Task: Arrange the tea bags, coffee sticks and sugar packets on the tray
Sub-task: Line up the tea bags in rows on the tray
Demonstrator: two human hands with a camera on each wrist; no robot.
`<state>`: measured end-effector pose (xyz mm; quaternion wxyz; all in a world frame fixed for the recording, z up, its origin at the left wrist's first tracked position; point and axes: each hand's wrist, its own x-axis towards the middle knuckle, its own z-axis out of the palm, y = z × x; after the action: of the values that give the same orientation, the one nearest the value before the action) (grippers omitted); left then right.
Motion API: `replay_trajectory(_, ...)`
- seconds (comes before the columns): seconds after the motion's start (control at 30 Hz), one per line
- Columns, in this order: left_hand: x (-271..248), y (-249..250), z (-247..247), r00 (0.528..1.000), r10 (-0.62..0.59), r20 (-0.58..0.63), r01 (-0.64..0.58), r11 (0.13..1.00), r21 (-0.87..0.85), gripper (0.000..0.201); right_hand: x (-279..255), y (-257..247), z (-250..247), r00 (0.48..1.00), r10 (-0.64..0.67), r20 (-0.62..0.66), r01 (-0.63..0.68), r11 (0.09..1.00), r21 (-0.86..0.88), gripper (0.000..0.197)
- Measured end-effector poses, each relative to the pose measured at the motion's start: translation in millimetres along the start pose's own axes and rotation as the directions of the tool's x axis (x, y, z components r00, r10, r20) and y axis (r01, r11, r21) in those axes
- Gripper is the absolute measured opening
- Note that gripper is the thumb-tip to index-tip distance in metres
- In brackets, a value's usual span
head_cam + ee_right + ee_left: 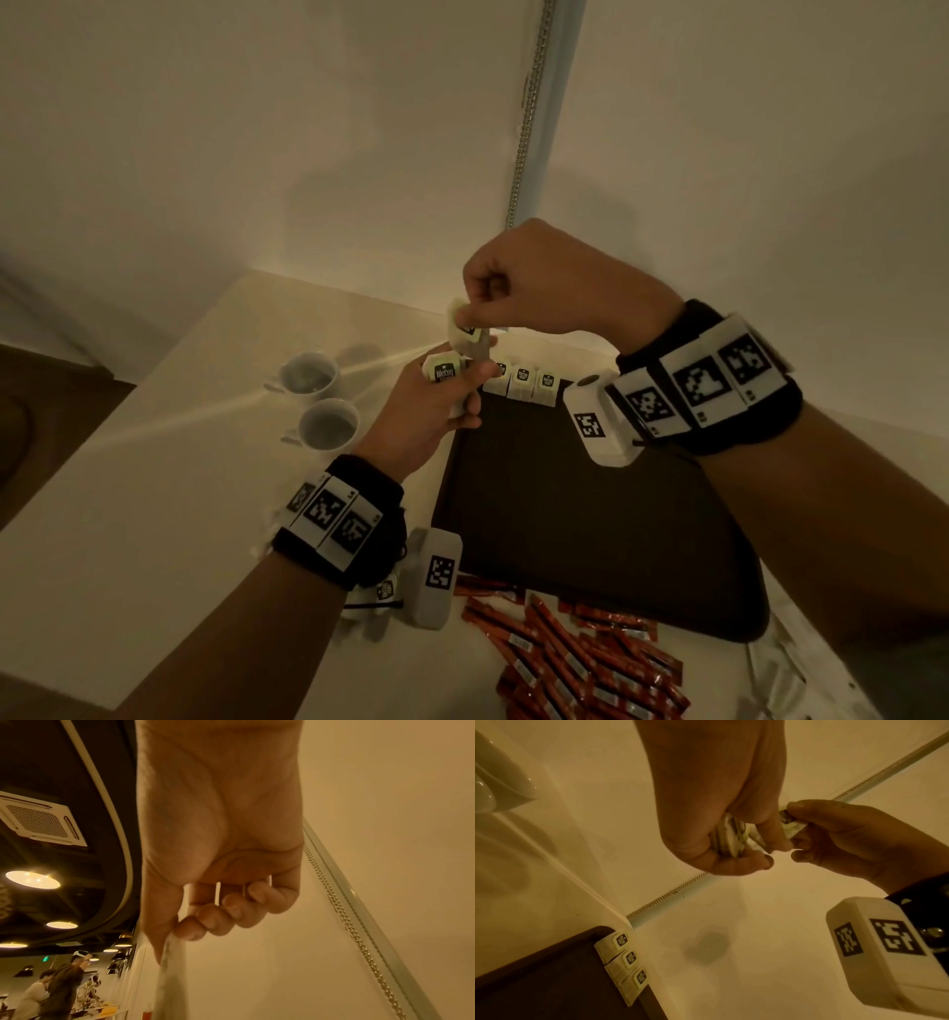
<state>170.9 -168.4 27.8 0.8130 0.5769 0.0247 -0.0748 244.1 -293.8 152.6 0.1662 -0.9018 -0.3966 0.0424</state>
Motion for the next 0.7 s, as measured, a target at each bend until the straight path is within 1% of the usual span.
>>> replay_trajectory(0.03, 0.5, 0.4, 0.6, 1.000, 0.003, 0.004, -0.003, 1.000, -0.015, 0.034, 0.6, -0.8, -1.7, 1.000, 0.004, 0.025, -0.003, 1.000, -0.017, 0.027)
replay_trajectory(0.1, 1.5, 0.0, 0.3, 1.000, -0.001, -0.011, 0.001, 0.999, -0.034, 0.042, 2.1, -1.7, -5.9, 0.992, 0.032, 0.122, -0.028, 0.999, -0.031, 0.029)
replay_trajectory(0.13, 1.6, -0.7, 0.0, 1.000, -0.003, -0.014, 0.002, 0.999, -0.035, 0.039, 3.1, -1.4, -7.7, 0.984, 0.049, 0.172, -0.044, 0.998, -0.033, 0.029)
replay_trajectory(0.2, 1.2, -2.9, -0.1, 1.000, 0.003, 0.001, -0.003, 1.000, -0.029, 0.022, 4.0, 1.3, -8.8, 0.973, 0.073, 0.219, -0.069, 0.997, -0.026, 0.025)
replay_trajectory(0.23, 0.8, -3.5, 0.0, 1.000, 0.005, 0.010, -0.005, 1.000, -0.027, 0.018, 4.2, 3.2, -8.0, 0.972, 0.084, 0.220, -0.082, 0.996, -0.019, 0.024)
replay_trajectory(0.27, 0.2, -3.8, 0.0, 1.000, 0.007, 0.019, -0.007, 1.000, -0.024, 0.018, 4.4, 4.9, -6.7, 0.973, 0.093, 0.213, -0.093, 0.996, -0.010, 0.024)
replay_trajectory(0.37, -0.2, -4.6, -0.6, 0.999, 0.021, 0.045, -0.021, 1.000, -0.009, 0.025, 4.7, 9.2, -0.8, 0.981, 0.099, 0.167, -0.104, 0.994, 0.018, 0.030)
replay_trajectory(0.47, 0.1, -4.5, -0.8, 1.000, 0.021, 0.020, -0.021, 1.000, 0.005, 0.028, 4.7, 12.7, 1.5, 0.987, 0.101, 0.127, -0.106, 0.994, 0.031, 0.034)
replay_trajectory(0.63, 3.0, -5.5, -1.4, 1.000, 0.028, -0.008, -0.028, 1.000, 0.006, 0.026, 3.8, 17.1, 6.2, 0.986, 0.120, 0.116, -0.127, 0.990, 0.053, 0.040)
replay_trajectory(0.7, 3.7, -5.3, -1.3, 0.999, 0.033, -0.020, -0.032, 0.999, 0.011, 0.023, 3.7, 18.5, 5.6, 0.987, 0.110, 0.120, -0.117, 0.992, 0.052, 0.039)
